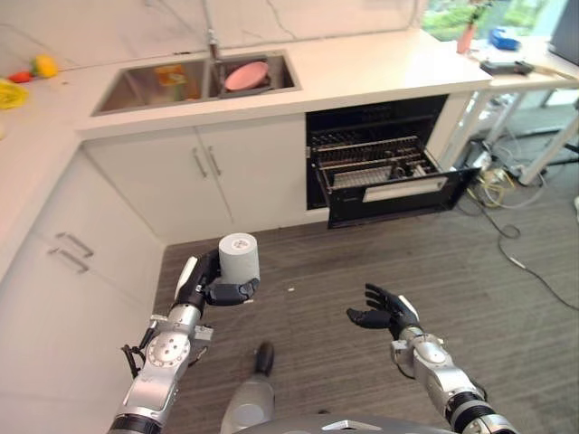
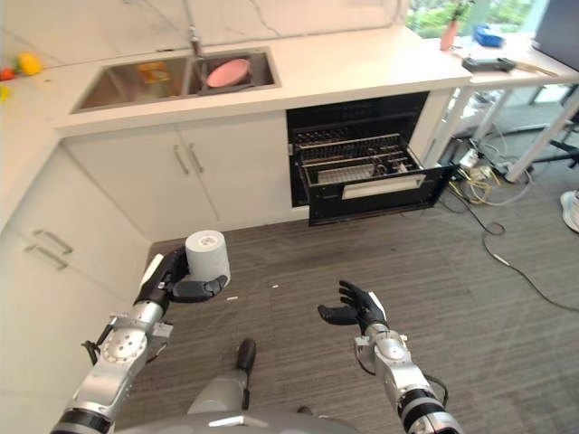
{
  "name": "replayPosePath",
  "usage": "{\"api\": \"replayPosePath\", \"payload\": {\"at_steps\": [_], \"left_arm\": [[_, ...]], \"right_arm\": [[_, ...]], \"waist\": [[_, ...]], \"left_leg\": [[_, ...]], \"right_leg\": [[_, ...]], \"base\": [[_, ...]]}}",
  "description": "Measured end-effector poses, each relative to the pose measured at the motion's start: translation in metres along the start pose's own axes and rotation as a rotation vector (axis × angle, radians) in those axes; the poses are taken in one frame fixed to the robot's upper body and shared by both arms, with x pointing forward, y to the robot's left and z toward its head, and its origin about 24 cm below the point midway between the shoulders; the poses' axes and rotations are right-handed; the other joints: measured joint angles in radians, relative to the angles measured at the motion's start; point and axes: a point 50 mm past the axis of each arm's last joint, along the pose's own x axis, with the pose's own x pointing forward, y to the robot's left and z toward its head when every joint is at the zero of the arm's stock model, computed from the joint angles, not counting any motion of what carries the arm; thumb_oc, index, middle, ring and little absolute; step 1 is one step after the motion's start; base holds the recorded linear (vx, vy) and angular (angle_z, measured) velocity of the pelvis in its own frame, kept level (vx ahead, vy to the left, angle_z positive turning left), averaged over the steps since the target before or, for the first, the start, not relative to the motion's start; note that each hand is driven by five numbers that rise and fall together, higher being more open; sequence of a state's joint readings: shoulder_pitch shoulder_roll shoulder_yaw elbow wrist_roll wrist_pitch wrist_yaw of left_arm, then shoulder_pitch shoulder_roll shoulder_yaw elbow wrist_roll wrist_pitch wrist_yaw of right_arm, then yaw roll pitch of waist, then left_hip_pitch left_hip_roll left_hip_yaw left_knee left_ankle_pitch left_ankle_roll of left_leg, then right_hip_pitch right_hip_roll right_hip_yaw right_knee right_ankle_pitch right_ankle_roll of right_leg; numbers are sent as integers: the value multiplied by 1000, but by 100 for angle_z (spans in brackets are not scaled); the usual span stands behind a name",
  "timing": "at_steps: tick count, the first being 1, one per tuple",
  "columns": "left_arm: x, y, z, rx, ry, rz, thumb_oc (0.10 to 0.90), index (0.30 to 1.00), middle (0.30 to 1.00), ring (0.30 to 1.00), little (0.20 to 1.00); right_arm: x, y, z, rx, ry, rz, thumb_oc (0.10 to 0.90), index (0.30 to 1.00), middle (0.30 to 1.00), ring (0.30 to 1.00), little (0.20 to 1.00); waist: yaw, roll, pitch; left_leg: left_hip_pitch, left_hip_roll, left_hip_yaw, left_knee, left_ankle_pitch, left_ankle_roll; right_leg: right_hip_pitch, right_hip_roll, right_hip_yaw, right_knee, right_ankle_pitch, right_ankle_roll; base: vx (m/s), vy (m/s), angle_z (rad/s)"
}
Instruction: Place the dishes in the dishwasher.
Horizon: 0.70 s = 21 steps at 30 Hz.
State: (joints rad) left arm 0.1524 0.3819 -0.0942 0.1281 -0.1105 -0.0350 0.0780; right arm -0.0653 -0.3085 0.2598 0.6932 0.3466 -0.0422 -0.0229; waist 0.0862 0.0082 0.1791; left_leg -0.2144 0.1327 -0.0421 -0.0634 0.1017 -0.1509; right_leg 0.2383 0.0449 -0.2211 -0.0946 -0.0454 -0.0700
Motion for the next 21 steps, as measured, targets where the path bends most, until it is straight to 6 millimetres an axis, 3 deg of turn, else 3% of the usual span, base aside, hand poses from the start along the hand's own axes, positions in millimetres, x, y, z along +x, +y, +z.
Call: {"api": "replayPosePath", "payload": {"at_steps": [2,3,4,5,7,8,9,10,12,13,15,18,19,21], "left_arm": [[-2,0,-1,-1,4,4,400,300,300,300,300],[-2,-2,-1,-8,2,2,400,300,300,300,300],[-1,-1,0,-9,1,12,400,300,300,300,300],[1,0,2,-3,-9,23,400,300,300,300,300],[3,2,6,6,-22,22,400,300,300,300,300],[4,3,8,14,-28,22,400,300,300,300,300],[9,5,16,33,-58,14,400,300,300,300,300],[14,7,24,50,-86,12,400,300,300,300,300],[20,8,34,66,-122,3,400,300,300,300,300],[21,8,36,66,-129,7,400,300,300,300,300],[20,8,39,61,-142,6,400,300,300,300,300],[19,11,40,58,-147,10,400,300,300,300,300],[18,13,39,56,-144,14,400,300,300,300,300],[18,12,39,43,-145,19,400,300,300,300,300]], "right_arm": [[-1,-7,2,-38,-8,-7,800,900,900,900,900],[-4,-15,4,-73,-17,-18,800,900,900,900,900],[-6,-18,5,-84,-23,-23,800,900,900,900,900],[-9,-17,4,-82,-32,-16,800,900,900,900,900],[-14,-6,8,-95,-70,29,800,900,900,900,900],[-14,-1,10,-92,-79,44,800,900,900,900,900],[-15,7,19,-90,-122,81,800,900,900,900,900],[-18,16,27,-78,-163,114,800,900,900,900,900],[-19,23,38,-68,-212,138,800,900,900,900,900],[-20,28,45,-60,-248,156,800,900,900,900,900],[-24,32,59,-54,-307,187,800,900,900,900,900],[-29,33,74,-45,-379,203,800,900,900,900,900],[-32,32,83,-6,-422,209,800,900,900,900,900],[-33,27,91,23,-456,197,800,900,900,900,900]], "waist": [[12,27,-4],[6,62,-12],[5,72,-13],[-3,52,-17],[-22,55,-20],[-26,51,-27],[-38,47,-23],[-60,23,-29],[-72,9,-25],[-67,13,-26],[-76,17,-21],[-78,12,-19],[-80,11,-20],[-92,5,-17]], "left_leg": [[31,12,41,-11,2,7],[83,13,38,-20,-9,23],[113,-4,37,-30,56,47],[148,-48,59,-27,105,84],[216,-91,104,-33,107,140],[235,-107,121,-32,95,151],[263,-137,130,-27,77,181],[276,-179,125,-27,67,193],[297,-208,124,-27,34,239],[315,-216,134,-26,34,233],[344,-215,135,-26,-7,229],[351,-207,148,-26,-18,230],[357,-200,170,-26,-32,222],[373,-194,200,-26,-72,219]], "right_leg": [[29,-8,35,-3,-18,29],[57,-10,59,-3,-39,58],[89,-28,71,-2,-63,92],[99,-76,64,22,-79,119],[46,-156,20,261,-149,171],[9,-192,2,381,-161,181],[-121,-277,-16,675,-177,205],[-198,-347,-10,831,-175,209],[-286,-404,-17,952,-169,219],[-336,-431,-29,1000,-167,222],[-384,-425,-65,920,-167,233],[-394,-411,-156,694,-141,250],[-395,-385,-218,500,-92,257],[-425,-355,-236,374,-10,270]], "base": [[373,298,-80],[449,380,-48],[451,400,-53],[546,513,-37],[336,444,-28],[193,356,-30],[196,271,-5],[203,264,17],[154,123,15],[241,73,-9],[283,38,-2],[226,-23,-22],[269,-35,-36],[303,-31,-54]]}}
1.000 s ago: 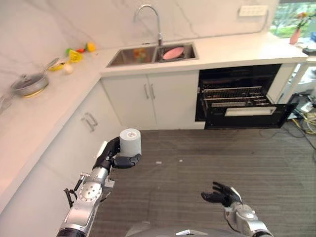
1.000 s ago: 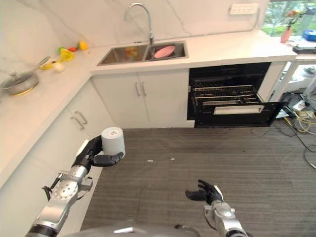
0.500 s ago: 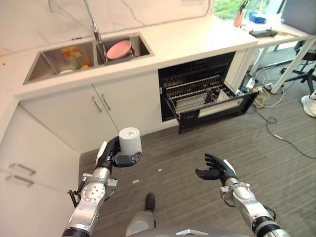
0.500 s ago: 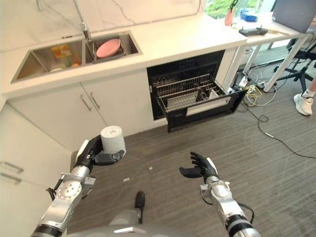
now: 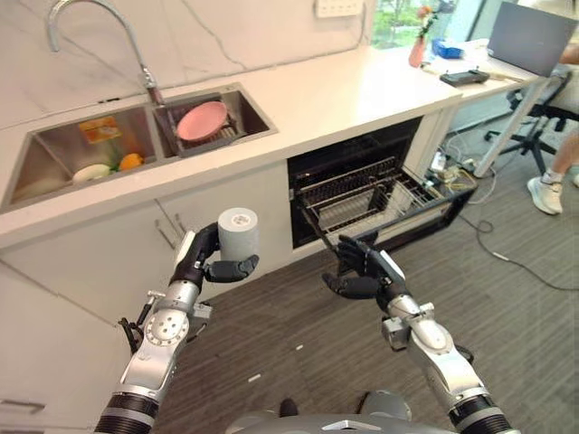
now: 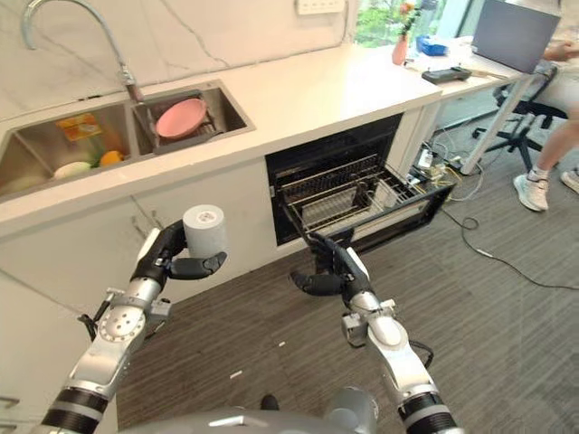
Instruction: Place the dishes in the dishwasher.
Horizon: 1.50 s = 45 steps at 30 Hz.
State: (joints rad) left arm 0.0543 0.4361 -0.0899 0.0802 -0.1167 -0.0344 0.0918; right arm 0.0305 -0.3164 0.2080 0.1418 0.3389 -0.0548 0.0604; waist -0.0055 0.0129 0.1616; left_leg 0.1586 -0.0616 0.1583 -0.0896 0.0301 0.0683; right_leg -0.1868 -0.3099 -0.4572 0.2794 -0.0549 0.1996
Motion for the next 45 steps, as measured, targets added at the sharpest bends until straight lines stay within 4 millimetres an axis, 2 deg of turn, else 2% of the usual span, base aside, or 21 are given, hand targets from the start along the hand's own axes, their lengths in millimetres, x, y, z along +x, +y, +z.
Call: {"api": "replayPosePath", "payload": {"at_steps": [3,4,8,10,14,16,17,19,20,21,23,25,26,29,30,31,32,34,37,41,45], "left_arm": [[1,-3,1,-11,-6,-12,400,300,300,300,300],[1,-5,1,-14,-6,-21,400,300,300,300,300],[4,-14,11,-39,-45,-58,400,300,300,300,300],[5,-17,16,-56,-65,-63,400,300,300,300,300],[6,-21,17,-103,-69,-82,400,300,300,300,300],[5,-22,21,-121,-83,-89,400,300,300,300,300],[5,-24,21,-142,-87,-91,400,300,300,300,300],[3,-24,23,-148,-95,-93,400,300,300,300,300],[2,-24,26,-148,-111,-98,400,300,300,300,300],[2,-23,29,-146,-124,-104,400,300,300,300,300],[2,-22,32,-155,-139,-114,400,300,300,300,300],[1,-24,29,-172,-130,-120,400,300,300,300,300],[1,-24,28,-177,-123,-121,400,300,300,300,300],[-1,-25,26,-180,-115,-127,400,300,300,300,300],[-3,-25,22,-179,-102,-129,400,300,300,300,300],[-3,-25,22,-179,-102,-129,400,300,300,300,300],[0,-24,25,-173,-110,-128,400,300,300,300,300],[0,-19,24,-145,-108,-122,400,300,300,300,300],[1,-12,25,-69,-113,-118,400,300,300,300,300],[4,-10,28,21,-126,-95,400,300,300,300,300],[13,-25,33,110,-155,-134,400,300,300,300,300]], "right_arm": [[-1,-11,8,26,-41,-50,800,900,900,900,900],[-2,-18,9,37,-46,-79,800,900,900,900,900],[-11,-41,11,4,-44,-150,800,900,900,900,900],[-13,-46,14,-12,-53,-159,800,900,900,900,900],[-11,-39,16,16,-67,-113,800,900,900,900,900],[-10,-34,18,22,-76,-81,800,900,900,900,900],[-10,-31,16,22,-67,-63,800,900,900,900,900],[-10,-26,14,24,-60,-42,800,900,900,900,900],[-9,-24,14,22,-57,-26,800,900,900,900,900],[-9,-20,12,25,-49,-10,800,900,900,900,900],[-8,-17,10,37,-44,2,800,900,900,900,900],[-11,-20,4,38,-15,3,800,900,900,900,900],[-12,-23,1,45,2,-7,800,900,900,900,900],[-13,-30,-3,49,31,-33,800,900,900,900,900],[-15,-37,0,34,26,-47,800,900,900,900,900],[-15,-37,0,34,26,-47,800,900,900,900,900],[-16,-41,-1,56,19,-82,800,900,900,900,900],[-13,-30,-2,107,3,-75,800,900,900,900,900],[-7,-10,-3,183,-11,-28,800,900,900,900,900],[-2,21,4,305,-51,87,800,900,900,900,900],[1,39,26,444,-141,177,800,900,900,900,900]], "waist": [[-30,-3,2],[-35,4,1],[-58,36,-2],[-57,43,-1],[-28,28,-6],[1,15,4],[10,5,11],[16,-1,15],[22,-4,16],[30,-9,17],[28,-14,15],[23,-16,18],[18,-15,19],[3,2,19],[-15,47,11],[-15,47,11],[-40,69,-5],[-28,44,-10],[-9,30,-15],[19,-19,-38],[10,-23,-42]], "left_leg": [[33,10,14,-1,-30,-14],[48,30,21,2,-35,-39],[89,119,-20,3,-65,-96],[81,148,-49,50,-87,-132],[-58,153,-69,376,-110,-201],[-180,147,-104,639,-74,-318],[-252,127,-119,776,-68,-329],[-285,103,-111,765,-96,-299],[-288,103,-89,680,-95,-274],[-263,123,-49,542,-89,-213],[-246,166,-60,368,-65,-198],[-206,247,-145,204,-18,-220],[-194,291,-151,150,6,-230],[-177,328,-133,106,80,-230],[-102,314,-83,7,134,-235],[-102,314,-83,7,134,-235],[-81,273,-76,-3,70,-224],[-66,188,-51,-3,46,-177],[-59,127,-23,-3,28,-137],[-56,112,-2,-3,21,-128],[-53,127,8,-4,28,-138]], "right_leg": [[-5,21,-27,-71,128,-31],[15,46,-29,-83,156,-73],[95,148,-72,-123,119,-206],[113,169,-82,-116,79,-214],[166,182,-78,-167,62,-235],[192,166,-64,-182,50,-253],[230,165,-61,-206,48,-252],[261,168,-54,-228,32,-258],[270,171,-51,-237,30,-253],[275,179,-52,-243,31,-256],[273,195,-34,-247,34,-244],[272,213,8,-256,37,-231],[272,218,16,-255,41,-229],[283,213,20,-272,58,-194],[325,210,34,-323,86,-148],[325,210,34,-323,86,-148],[361,185,30,-378,117,-92],[357,96,54,-376,144,-54],[339,29,69,-362,168,-34],[333,14,93,-374,164,-10],[332,31,106,-377,163,-9]], "base": [[321,-47,-30],[302,-105,-14],[386,-159,9],[295,-243,18],[129,-156,9],[241,-88,-14],[240,-11,-3],[215,63,-17],[303,204,-42],[211,173,-35],[181,257,-32],[115,245,-42],[67,173,-34],[110,287,-17],[82,235,-19],[84,353,1],[61,325,8],[56,351,-18],[50,206,-24],[19,49,-14],[-2,-41,-11]]}}
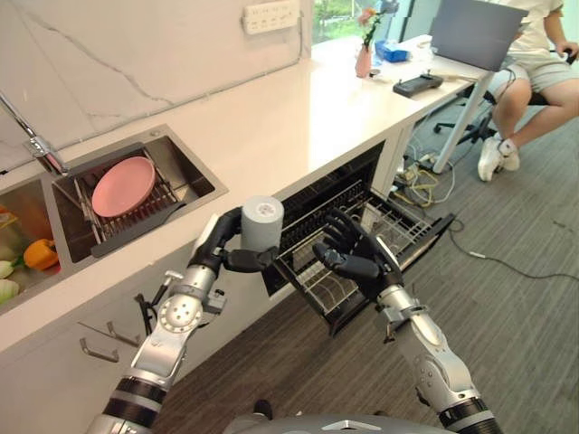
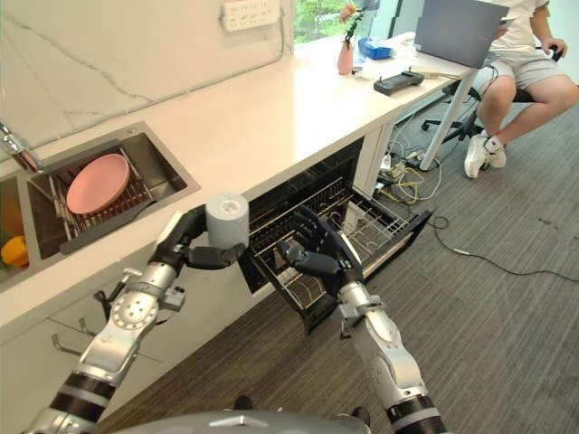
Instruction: Place the dishes in the dishwasher.
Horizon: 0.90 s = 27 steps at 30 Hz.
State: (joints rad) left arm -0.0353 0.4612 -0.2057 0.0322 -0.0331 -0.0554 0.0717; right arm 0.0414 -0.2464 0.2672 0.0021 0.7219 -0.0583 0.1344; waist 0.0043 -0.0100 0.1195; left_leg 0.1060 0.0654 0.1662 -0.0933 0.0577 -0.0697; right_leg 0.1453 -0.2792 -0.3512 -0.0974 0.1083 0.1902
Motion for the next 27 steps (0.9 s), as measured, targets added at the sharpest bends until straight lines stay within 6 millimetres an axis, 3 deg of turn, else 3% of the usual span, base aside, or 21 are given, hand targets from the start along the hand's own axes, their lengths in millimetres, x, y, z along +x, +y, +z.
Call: {"api": "replayPosePath", "payload": {"at_steps": [5,8,16,27], "left_arm": [[8,-22,8,47,-38,2,400,300,300,300,300],[10,-27,11,58,-50,24,400,300,300,300,300],[16,-29,15,70,-62,71,400,300,300,300,300],[28,-37,26,191,-116,91,400,300,300,300,300]], "right_arm": [[4,21,-3,111,1,56,800,900,900,900,900],[8,30,-2,93,12,66,800,900,900,900,900],[10,31,1,-3,36,56,800,900,900,900,900],[17,33,1,-94,60,0,800,900,900,900,900]], "waist": [[-21,-8,-22],[-32,-4,-48],[-39,16,-71],[-34,39,-82]], "left_leg": [[5,24,18,-4,3,-11],[14,41,42,-1,2,-20],[26,79,63,0,9,-35],[22,82,57,-4,10,-37]], "right_leg": [[-10,18,18,-4,2,-11],[-22,37,40,-5,3,-21],[-23,76,62,-6,3,-39],[-22,80,58,-6,5,-44]], "base": [[14,-81,-13],[13,-109,-21],[1,-59,-10],[2,-1,1]]}}
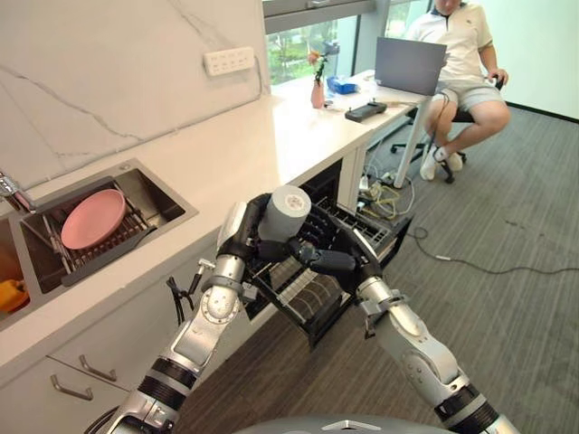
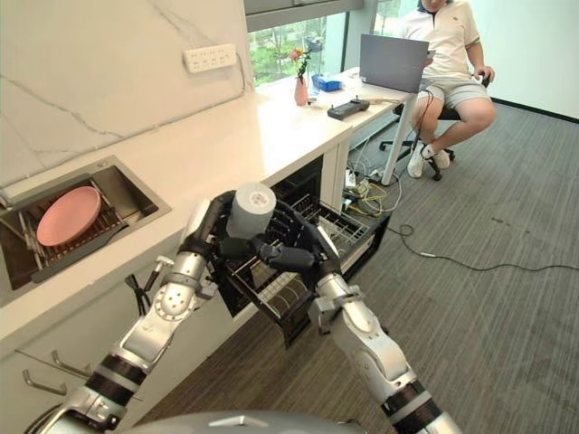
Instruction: Place the dishes in the dishwasher.
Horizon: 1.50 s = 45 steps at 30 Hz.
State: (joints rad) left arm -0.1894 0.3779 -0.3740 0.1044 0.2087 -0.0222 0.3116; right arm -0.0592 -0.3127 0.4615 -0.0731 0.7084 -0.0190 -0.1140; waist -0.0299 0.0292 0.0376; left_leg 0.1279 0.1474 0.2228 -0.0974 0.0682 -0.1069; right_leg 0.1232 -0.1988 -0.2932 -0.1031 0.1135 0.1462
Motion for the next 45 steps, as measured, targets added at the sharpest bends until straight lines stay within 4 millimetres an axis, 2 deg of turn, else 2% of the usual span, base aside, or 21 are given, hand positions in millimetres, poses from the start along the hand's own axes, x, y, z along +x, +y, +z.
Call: {"api": "replayPosePath", "payload": {"at_steps": [6,13,18,21,24,31,38,45], "left_arm": [[2,-6,2,-27,19,36,400,300,300,300,300],[4,-16,-3,-43,77,74,400,300,300,300,300],[4,-22,-8,-15,109,75,400,300,300,300,300],[11,-30,-12,39,136,70,400,300,300,300,300],[18,-36,-13,87,150,57,400,300,300,300,300],[13,-53,-11,112,136,17,400,300,300,300,300],[17,-58,-3,124,99,8,400,300,300,300,300],[24,-64,11,87,65,20,400,300,300,300,300]], "right_arm": [[5,7,0,8,1,-20,800,900,900,900,900],[17,18,-10,113,22,-80,800,900,900,900,900],[23,23,-17,141,58,-115,800,900,900,900,900],[34,29,-24,157,88,-168,800,900,900,900,900],[42,29,-29,150,113,-202,800,900,900,900,900],[47,23,-40,125,155,-266,800,900,900,900,900],[58,20,-37,115,138,-305,800,900,900,900,900],[68,23,-29,182,83,-370,800,900,900,900,900]], "waist": [[2,10,-4],[24,11,-5],[25,11,-5],[32,11,-5],[34,11,-5],[40,11,-5],[48,11,-5],[53,11,-5]], "left_leg": [[-8,-3,-15,4,4,1],[-12,-9,-24,4,7,6],[-23,-14,-41,4,13,9],[-27,-15,-46,4,17,9],[-31,-15,-51,5,21,9],[-38,-15,-66,5,25,8],[-41,-14,-68,5,28,8],[-43,-15,-70,5,28,8]], "right_leg": [[1,-1,-9,0,0,0],[4,-7,-21,0,0,0],[5,-12,-35,0,1,0],[4,-12,-39,0,2,0],[4,-12,-47,0,4,0],[6,-12,-58,0,4,0],[5,-13,-60,0,5,-1],[4,-12,-62,1,5,-1]], "base": [[7,20,6],[0,16,3],[-2,26,10],[-18,36,5],[-12,22,5],[-3,15,5],[0,0,0],[0,0,0]]}}
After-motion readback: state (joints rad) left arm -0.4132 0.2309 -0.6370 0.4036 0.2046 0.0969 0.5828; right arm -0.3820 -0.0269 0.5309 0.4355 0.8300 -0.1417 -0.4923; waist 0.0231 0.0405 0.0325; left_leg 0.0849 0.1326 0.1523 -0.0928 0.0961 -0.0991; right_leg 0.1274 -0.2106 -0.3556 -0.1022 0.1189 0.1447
